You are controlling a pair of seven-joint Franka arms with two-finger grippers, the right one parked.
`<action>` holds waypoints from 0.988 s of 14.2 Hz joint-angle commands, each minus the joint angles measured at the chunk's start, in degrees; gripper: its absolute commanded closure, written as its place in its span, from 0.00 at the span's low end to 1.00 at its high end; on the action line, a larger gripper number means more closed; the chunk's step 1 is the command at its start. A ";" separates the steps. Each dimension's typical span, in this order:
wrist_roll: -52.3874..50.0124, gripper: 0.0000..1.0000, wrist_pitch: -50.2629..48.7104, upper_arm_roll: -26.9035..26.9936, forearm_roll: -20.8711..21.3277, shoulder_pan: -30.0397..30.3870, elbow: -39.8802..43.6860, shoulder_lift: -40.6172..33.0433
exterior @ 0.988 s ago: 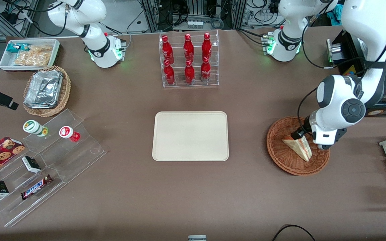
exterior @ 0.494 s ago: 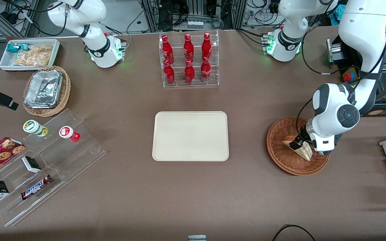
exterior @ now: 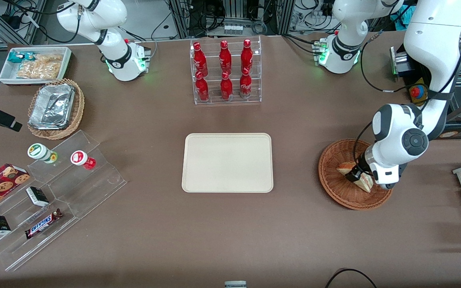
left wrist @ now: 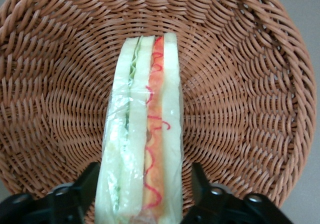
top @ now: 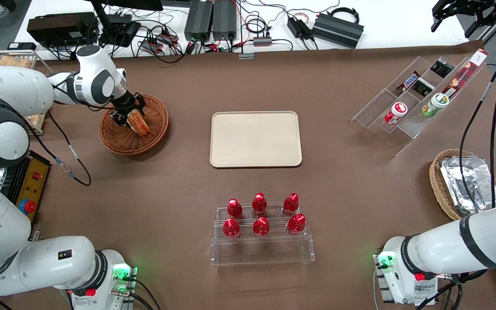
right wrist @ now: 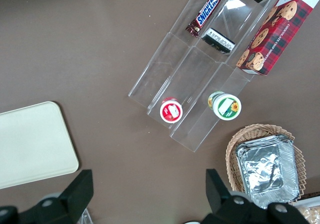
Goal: Place sandwich from basket to tray
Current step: 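Lower the open left gripper around the sandwich and close it, then lift the sandwich with the left gripper and carry it toward the cream tray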
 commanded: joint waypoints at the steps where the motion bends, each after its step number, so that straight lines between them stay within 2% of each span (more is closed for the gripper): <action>1: -0.37 0.85 -0.10 -0.44 1.06 0.10 1.35 0.27; 4: 0.51 0.85 -4.47 -1.14 3.17 -1.56 2.49 -3.23; 8: 10.16 0.85 -17.83 -5.87 5.72 -7.72 6.61 -8.43; 11: 11.23 0.85 -18.92 -14.13 5.81 -11.49 7.94 -7.82; 14: 11.14 0.84 -18.65 -15.82 5.72 -19.56 13.02 -2.48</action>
